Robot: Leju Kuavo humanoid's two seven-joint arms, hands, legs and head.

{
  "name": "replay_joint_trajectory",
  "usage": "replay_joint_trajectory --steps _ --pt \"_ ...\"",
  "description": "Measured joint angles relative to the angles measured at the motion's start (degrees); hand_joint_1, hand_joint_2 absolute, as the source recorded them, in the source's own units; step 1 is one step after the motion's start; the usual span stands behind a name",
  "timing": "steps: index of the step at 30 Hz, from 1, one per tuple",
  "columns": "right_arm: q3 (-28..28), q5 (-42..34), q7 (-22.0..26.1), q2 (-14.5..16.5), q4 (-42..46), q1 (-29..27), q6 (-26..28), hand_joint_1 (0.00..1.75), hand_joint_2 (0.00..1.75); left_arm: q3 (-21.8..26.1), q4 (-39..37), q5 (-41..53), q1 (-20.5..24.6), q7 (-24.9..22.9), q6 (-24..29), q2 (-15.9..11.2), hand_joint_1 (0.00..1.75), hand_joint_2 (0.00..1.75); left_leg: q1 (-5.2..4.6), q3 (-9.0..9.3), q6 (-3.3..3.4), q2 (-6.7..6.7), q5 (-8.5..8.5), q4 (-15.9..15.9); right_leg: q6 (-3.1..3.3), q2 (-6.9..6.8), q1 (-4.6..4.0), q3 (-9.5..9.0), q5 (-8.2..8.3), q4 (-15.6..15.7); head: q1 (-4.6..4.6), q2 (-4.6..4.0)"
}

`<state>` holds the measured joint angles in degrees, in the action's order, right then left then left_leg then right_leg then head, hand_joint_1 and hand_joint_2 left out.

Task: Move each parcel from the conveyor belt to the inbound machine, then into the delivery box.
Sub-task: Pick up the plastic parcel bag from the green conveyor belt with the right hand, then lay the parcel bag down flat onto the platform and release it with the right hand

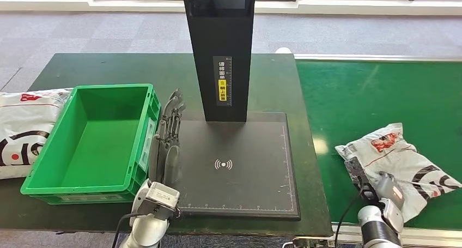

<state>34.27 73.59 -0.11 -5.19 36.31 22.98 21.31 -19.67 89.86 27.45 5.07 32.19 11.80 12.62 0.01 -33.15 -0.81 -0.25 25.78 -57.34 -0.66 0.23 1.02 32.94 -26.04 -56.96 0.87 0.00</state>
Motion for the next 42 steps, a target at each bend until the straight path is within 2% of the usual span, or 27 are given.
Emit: replay_joint_trajectory --steps 6,17,20,28,34,42 --pt "0.0 -0.59 4.65 0.72 0.46 1.0 -0.03 1.75 1.75 0.0 0.32 0.46 -0.78 -0.28 0.33 -0.17 0.0 0.0 0.0 -0.01 0.0 -0.01 0.0 0.01 0.0 -0.01 -0.01 -0.01 0.0 -0.01 0.0 0.0" --pt "-0.6 -3.65 7.67 5.07 11.05 -1.57 -1.2 1.75 1.75 0.0 1.21 1.25 -2.08 -0.45 0.33 -0.47 0.0 0.0 0.0 -0.05 0.03 -0.08 -0.02 0.01 0.0 -0.12 0.0 -0.01 -0.01 -0.01 0.0 0.0" --pt "-1.74 -7.4 10.09 6.71 16.41 -3.71 -0.81 1.75 1.75 0.0 1.5 1.41 -2.42 -0.54 0.37 -0.63 0.0 0.0 0.0 -0.07 0.03 -0.12 -0.02 0.01 -0.01 -0.16 0.0 0.0 -0.02 -0.01 0.0 0.0" --pt "-6.57 -23.69 20.31 10.51 34.47 -10.77 1.57 1.75 1.75 0.0 1.48 1.42 -2.92 0.24 1.12 -0.92 0.0 0.0 0.01 -0.1 0.02 -0.14 -0.02 0.02 0.0 -0.18 -0.01 0.04 -0.05 -0.01 0.0 0.0" --pt "-10.3 -29.19 23.28 12.49 45.07 -16.38 1.49 1.75 1.75 0.0 1.01 1.02 -2.89 0.91 1.24 -1.13 0.0 0.0 0.01 -0.1 0.02 -0.12 -0.02 0.03 0.0 -0.16 -0.01 0.05 -0.06 0.0 0.0 0.0" --pt "-12.78 -33.86 27.94 14.17 50.28 -18.31 -1.9 1.75 1.75 0.0 0.63 0.48 -2.59 1.01 0.9 -1.14 0.0 0.0 0.01 -0.12 0.02 -0.11 -0.02 0.03 0.0 -0.16 0.0 0.04 -0.05 -0.01 0.0 0.0"
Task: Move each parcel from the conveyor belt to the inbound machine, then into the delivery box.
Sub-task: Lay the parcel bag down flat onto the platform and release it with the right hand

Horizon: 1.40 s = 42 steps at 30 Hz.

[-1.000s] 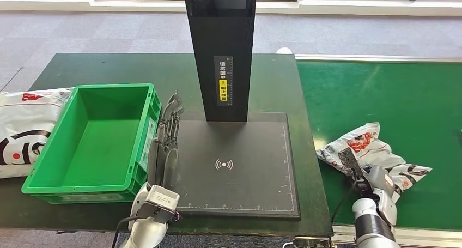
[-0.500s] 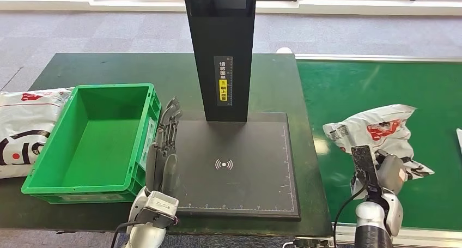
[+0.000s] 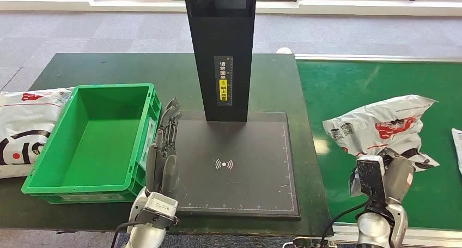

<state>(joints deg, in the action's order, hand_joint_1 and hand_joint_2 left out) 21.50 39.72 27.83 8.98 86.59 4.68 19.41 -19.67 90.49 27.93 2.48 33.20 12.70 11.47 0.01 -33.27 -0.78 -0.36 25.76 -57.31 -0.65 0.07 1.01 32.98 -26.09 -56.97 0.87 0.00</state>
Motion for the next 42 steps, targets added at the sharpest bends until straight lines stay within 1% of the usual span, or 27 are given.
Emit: replay_joint_trajectory --steps 4,6,7,8,10,11,13,17,19,23,24,27,28,32,37,41,42 --pt "-0.21 -0.11 0.35 0.07 0.17 -0.01 -0.44 1.75 1.75 0.0 -0.04 -0.04 0.06 0.0 -0.11 0.0 0.0 0.0 0.0 0.0 0.0 0.0 0.0 0.0 0.0 0.0 0.0 0.0 0.0 0.0 0.0 0.0" --pt "-1.67 -0.12 1.36 0.52 0.65 0.14 -2.32 1.75 1.75 -0.01 -0.37 -0.25 0.62 0.0 -0.62 0.02 0.0 0.87 0.01 -0.02 -0.01 0.03 -0.01 0.01 0.01 0.02 -0.02 0.0 0.01 -0.01 0.0 0.0" --pt "-4.42 0.31 1.66 1.15 0.73 0.58 -3.6 1.75 1.75 -0.05 -0.92 -0.68 1.51 0.04 -1.19 0.09 0.0 1.31 0.02 0.0 -0.03 0.07 -0.02 0.02 0.02 0.06 -0.02 0.01 0.02 -0.03 0.01 0.0" --pt "-10.91 0.52 1.31 2.27 -1.08 2.28 -4.05 1.75 1.75 -0.11 -2.15 -2.16 3.28 0.57 -1.83 0.38 0.0 1.75 0.05 0.01 -0.08 0.09 -0.09 0.03 0.06 0.08 -0.04 0.04 0.05 -0.07 0.01 0.0" --pt "-24.42 0.38 -0.1 4.28 -6.0 5.97 -2.98 1.75 1.75 -0.23 -4.66 -5.25 6.65 1.75 -2.72 0.97 0.0 1.75 0.09 0.04 -0.19 0.08 -0.22 0.04 0.13 0.1 -0.07 0.1 0.1 -0.14 0.02 0.0" --pt "-29.82 -0.36 -0.75 4.9 -8.72 7.62 -2.01 1.75 1.75 -0.25 -5.65 -6.64 7.83 2.36 -2.81 1.21 0.0 1.75 0.11 0.02 -0.23 0.04 -0.28 0.04 0.15 0.08 -0.08 0.12 0.12 -0.16 0.02 0.0" --pt "-33.45 -1.42 -1.56 5.0 -11.11 8.72 -2.01 1.75 1.75 -0.26 -6.35 -7.98 8.46 2.94 -2.56 1.22 0.0 1.75 0.11 -0.01 -0.24 0.02 -0.28 0.04 0.16 0.07 -0.08 0.14 0.12 -0.17 0.02 0.0" --pt "-39.03 -1.94 -3.43 5.27 -17.55 11.33 -4.1 1.75 1.75 -0.26 -7.78 -11.26 9.54 4.33 -1.03 1.22 0.0 1.75 0.1 -0.06 -0.24 0.05 -0.27 0.04 0.16 0.12 -0.08 0.2 0.13 -0.17 0.02 0.0" --pt "-40.61 -2.14 -4.35 5.63 -21.01 12.75 -5.15 1.75 1.75 -0.26 -8.08 -11.8 9.56 4.63 -0.27 1.19 0.0 1.75 0.1 -0.08 -0.24 0.01 -0.27 0.04 0.16 0.07 -0.08 0.21 0.13 -0.16 0.02 0.0" --pt "-42.01 -2.07 -6.43 5.77 -27.3 15.49 -7.39 1.75 1.75 -0.26 -8.15 -12.35 9.09 4.79 0.54 0.98 0.0 1.75 0.1 -0.09 -0.24 -0.02 -0.28 0.03 0.16 0.04 -0.08 0.22 0.13 -0.16 0.02 0.0" --pt "-42.26 -1.75 -6.96 5.77 -28.51 15.97 -7.86 1.54 1.75 -0.26 -8.15 -12.47 9.04 4.78 0.62 0.95 0.0 1.75 0.1 -0.09 -0.24 -0.02 -0.28 0.03 0.16 0.04 -0.08 0.22 0.13 -0.16 0.02 0.0" --pt "-43.34 -0.28 -8.73 5.74 -32.23 17.45 -9.09 0.29 1.75 -0.26 -8.15 -12.65 9.03 4.69 0.7 0.89 0.0 1.75 0.1 -0.1 -0.24 -0.01 -0.27 0.03 0.16 0.05 -0.08 0.24 0.13 -0.16 0.02 0.0" --pt "-43.7 0.34 -9.33 5.71 -33.46 17.91 -9.41 0.09 1.75 -0.26 -8.14 -12.7 9.03 4.58 0.69 0.88 0.0 1.75 0.1 -0.1 -0.24 -0.01 -0.27 0.03 0.16 0.05 -0.08 0.24 0.13 -0.16 0.02 0.0" --pt "-44.91 2.97 -11.48 5.5 -36.67 18.8 -9.96 0.09 1.75 -0.26 -8.08 -12.81 9.03 3.85 0.37 0.89 0.0 1.75 0.1 -0.1 -0.24 -0.02 -0.27 0.03 0.16 0.04 -0.08 0.25 0.13 -0.16 0.02 0.0" --pt "-45.83 3.76 -12.03 5.23 -38.27 18.91 -9.99 0.09 1.75 -0.26 -7.96 -12.81 9.03 3.61 0.18 0.9 0.0 1.75 0.1 -0.11 -0.24 -0.01 -0.27 0.03 0.16 0.05 -0.08 0.27 0.13 -0.16 0.02 0.0" --pt "-45.97 3.97 -12.23 5.22 -38.83 18.92 -10.0 0.0 1.75 -0.26 -7.93 -12.81 9.03 3.6 0.15 0.9 0.0 1.75 0.1 -0.11 -0.24 0.0 -0.27 0.03 0.16 0.05 -0.08 0.27 0.13 -0.16 0.02 0.0" --pt "-45.98 4.06 -12.34 5.21 -38.92 18.92 -10.0 0.0 1.75 -0.26 -7.93 -12.81 9.03 3.6 0.07 0.9 0.0 1.75 0.1 -0.11 -0.24 0.0 -0.27 0.03 0.16 0.05 -0.08 0.27 0.13 -0.15 0.02 0.0"
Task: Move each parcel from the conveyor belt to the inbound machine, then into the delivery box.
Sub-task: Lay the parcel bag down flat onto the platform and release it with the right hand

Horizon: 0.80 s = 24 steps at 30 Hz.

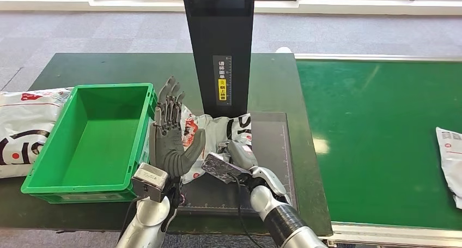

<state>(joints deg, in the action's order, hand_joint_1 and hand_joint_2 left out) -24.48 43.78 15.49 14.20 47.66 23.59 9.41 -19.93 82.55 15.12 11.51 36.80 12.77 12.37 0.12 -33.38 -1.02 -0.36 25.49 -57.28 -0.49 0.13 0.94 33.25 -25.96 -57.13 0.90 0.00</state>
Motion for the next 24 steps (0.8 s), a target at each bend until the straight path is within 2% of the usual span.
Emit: replay_joint_trajectory --steps 2,5,6,9,13,17,24 --pt "0.0 0.32 -0.29 -0.03 -0.1 -0.02 0.08 0.0 1.75 0.0 0.0 0.02 0.0 -0.01 -0.38 0.01 0.0 1.75 0.0 0.0 0.0 0.0 0.0 0.0 0.0 0.0 0.0 0.0 0.0 0.0 0.0 0.0" --pt "0.0 0.74 -0.64 -0.29 0.58 -0.51 0.46 0.0 1.75 0.0 0.0 0.27 0.0 -0.09 -0.89 0.06 0.0 0.44 0.0 0.0 0.0 0.0 0.0 -0.01 0.0 0.0 0.0 0.01 0.0 0.0 0.0 0.0" --pt "0.0 0.83 -0.74 -0.45 1.21 -0.87 0.54 0.0 1.31 0.0 0.01 0.36 0.01 -0.13 -0.94 0.08 0.0 0.0 0.0 0.0 0.0 0.0 0.0 -0.01 0.0 0.0 0.0 0.01 0.0 0.0 0.0 0.0" --pt "0.01 0.93 -1.03 -1.06 3.75 -2.02 0.12 0.0 0.0 0.01 0.01 0.46 0.01 -0.19 -0.95 0.08 0.0 0.0 -0.01 0.0 0.0 0.02 0.0 -0.01 0.0 0.02 0.01 0.01 0.0 0.01 0.0 0.0" --pt "0.01 -1.77 2.36 -1.92 7.23 -3.34 -1.14 0.0 0.0 0.04 -0.08 0.59 0.01 0.15 -1.01 0.01 0.0 0.0 -0.01 -0.01 0.0 0.02 0.01 -0.01 0.0 0.02 0.01 0.02 0.0 0.02 0.0 0.0" --pt "0.04 -6.05 6.69 -2.9 12.89 -5.38 -2.17 0.0 1.75 0.36 -0.2 0.62 0.01 0.57 -0.87 -0.04 0.0 0.0 -0.01 -0.01 0.0 0.02 0.01 -0.01 0.0 0.02 0.0 0.03 0.0 0.02 0.0 0.0" --pt "0.8 -8.55 7.25 -4.09 21.37 -6.68 -3.6 0.0 1.75 1.47 0.84 1.15 -0.23 -1.16 0.34 -0.03 0.0 0.0 -0.01 0.0 0.0 0.05 0.0 -0.01 0.0 0.04 0.0 0.03 0.01 0.02 0.0 0.0"
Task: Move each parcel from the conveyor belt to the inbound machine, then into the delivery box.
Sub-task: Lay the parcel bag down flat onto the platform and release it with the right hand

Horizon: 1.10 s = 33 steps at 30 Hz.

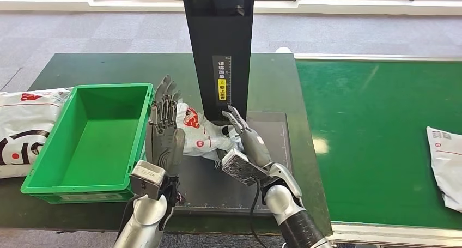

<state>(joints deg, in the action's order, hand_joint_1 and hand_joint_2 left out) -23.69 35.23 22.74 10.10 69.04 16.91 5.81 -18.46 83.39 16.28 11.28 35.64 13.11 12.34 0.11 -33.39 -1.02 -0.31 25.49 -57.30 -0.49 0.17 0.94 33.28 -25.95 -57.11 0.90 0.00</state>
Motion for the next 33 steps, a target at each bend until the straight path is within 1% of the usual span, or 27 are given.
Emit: replay_joint_trajectory --steps 5,9,14,16,20,33 --pt "0.65 1.27 -1.03 -0.09 3.48 -0.94 0.0 0.0 1.75 0.36 0.84 0.36 -0.2 -1.54 0.8 0.12 0.0 0.0 0.0 0.0 0.0 0.0 0.0 0.0 0.0 0.0 0.0 0.0 0.0 0.0 0.0 0.0" --pt "1.16 2.4 -2.19 -0.09 5.34 -1.69 0.0 0.0 1.75 0.4 0.82 1.08 -0.16 -3.21 2.71 0.5 0.0 0.0 0.0 -0.01 0.0 0.0 0.0 0.0 0.0 0.0 0.0 0.0 0.0 0.0 0.0 0.0" --pt "1.9 2.92 -2.47 -0.09 6.35 -2.06 0.01 0.0 1.75 0.46 0.63 1.16 -0.11 -3.83 3.72 0.69 0.0 0.0 0.0 -0.01 0.0 0.0 0.0 0.0 0.0 0.0 0.0 0.01 0.0 0.01 0.0 0.0" --pt "2.13 3.41 -2.52 -0.09 6.64 -2.29 0.06 0.0 1.75 0.48 0.32 1.25 0.0 -4.1 4.91 0.81 0.0 0.0 0.0 -0.01 0.0 0.0 0.0 0.0 0.0 0.0 0.0 0.02 0.0 0.01 0.0 0.0" --pt "2.74 4.28 -2.34 -0.09 7.59 -3.06 0.18 0.0 1.75 0.48 -0.9 1.45 0.54 -3.87 6.89 0.95 0.0 0.0 0.0 -0.01 0.0 -0.01 0.0 0.0 0.0 0.0 0.0 0.02 0.0 0.01 0.0 0.0" --pt "2.95 4.66 -2.15 -0.09 8.61 -3.68 0.18 0.0 1.75 0.48 -3.57 1.21 1.15 -3.38 7.02 0.99 0.0 0.0 0.0 -0.01 0.0 0.01 0.01 0.0 0.0 0.03 0.0 0.02 0.0 0.01 0.0 0.0"
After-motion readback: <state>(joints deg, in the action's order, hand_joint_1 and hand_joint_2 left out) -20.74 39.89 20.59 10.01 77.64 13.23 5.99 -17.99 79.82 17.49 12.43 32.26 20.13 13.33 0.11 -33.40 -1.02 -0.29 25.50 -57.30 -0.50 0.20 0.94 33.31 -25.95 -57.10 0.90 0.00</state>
